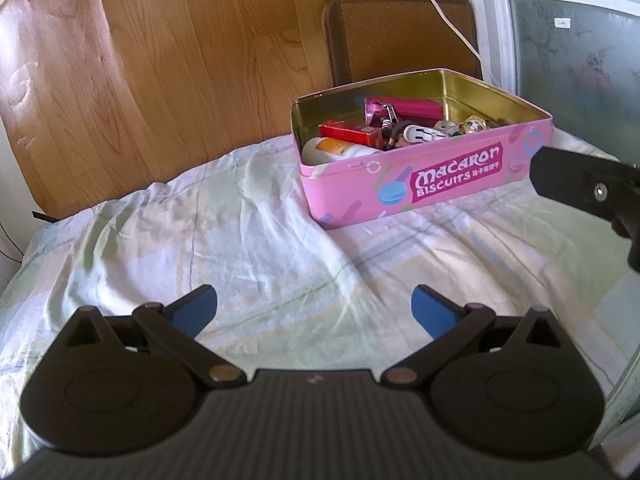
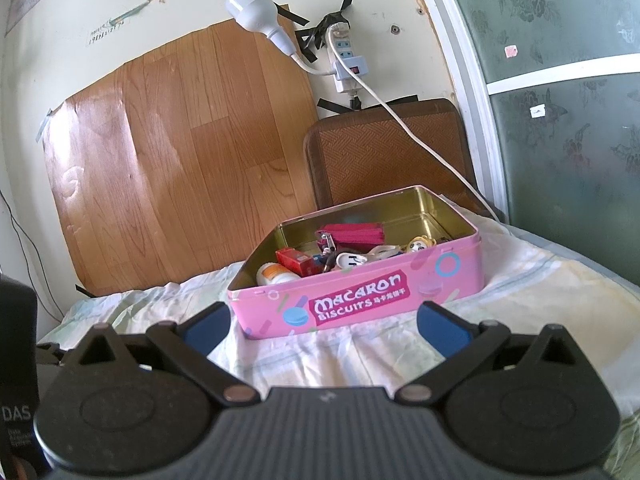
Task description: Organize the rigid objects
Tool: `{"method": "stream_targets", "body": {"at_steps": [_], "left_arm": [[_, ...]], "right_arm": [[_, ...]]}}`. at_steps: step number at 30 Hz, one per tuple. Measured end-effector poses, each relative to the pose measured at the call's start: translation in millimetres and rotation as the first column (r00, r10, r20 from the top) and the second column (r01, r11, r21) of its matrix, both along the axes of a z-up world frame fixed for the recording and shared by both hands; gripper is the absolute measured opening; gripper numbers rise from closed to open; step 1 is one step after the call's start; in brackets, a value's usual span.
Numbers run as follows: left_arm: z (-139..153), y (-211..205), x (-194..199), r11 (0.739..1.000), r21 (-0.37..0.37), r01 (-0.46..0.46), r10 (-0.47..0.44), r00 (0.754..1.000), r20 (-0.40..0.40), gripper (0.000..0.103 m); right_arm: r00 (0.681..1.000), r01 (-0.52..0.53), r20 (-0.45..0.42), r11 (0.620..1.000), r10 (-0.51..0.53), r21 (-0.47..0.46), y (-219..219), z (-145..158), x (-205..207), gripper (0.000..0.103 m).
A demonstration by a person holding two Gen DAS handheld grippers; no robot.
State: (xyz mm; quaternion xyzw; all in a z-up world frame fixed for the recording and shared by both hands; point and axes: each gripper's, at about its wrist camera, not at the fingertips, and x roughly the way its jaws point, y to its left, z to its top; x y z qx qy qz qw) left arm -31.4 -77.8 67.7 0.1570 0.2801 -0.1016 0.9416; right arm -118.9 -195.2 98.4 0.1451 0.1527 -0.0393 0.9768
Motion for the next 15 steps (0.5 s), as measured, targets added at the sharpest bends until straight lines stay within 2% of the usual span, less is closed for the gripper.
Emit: {"method": "stream_targets", "body": {"at_steps": [15], "left_arm": [[0.5, 2.2, 0.3, 1.000, -0.015, 0.016, -0.016, 1.000, -0.013, 0.103]], "right_arm": [[1.000, 0.002, -0.008, 1.000, -0.002, 0.002, 2.9, -1.5, 0.5, 0.103]]}}
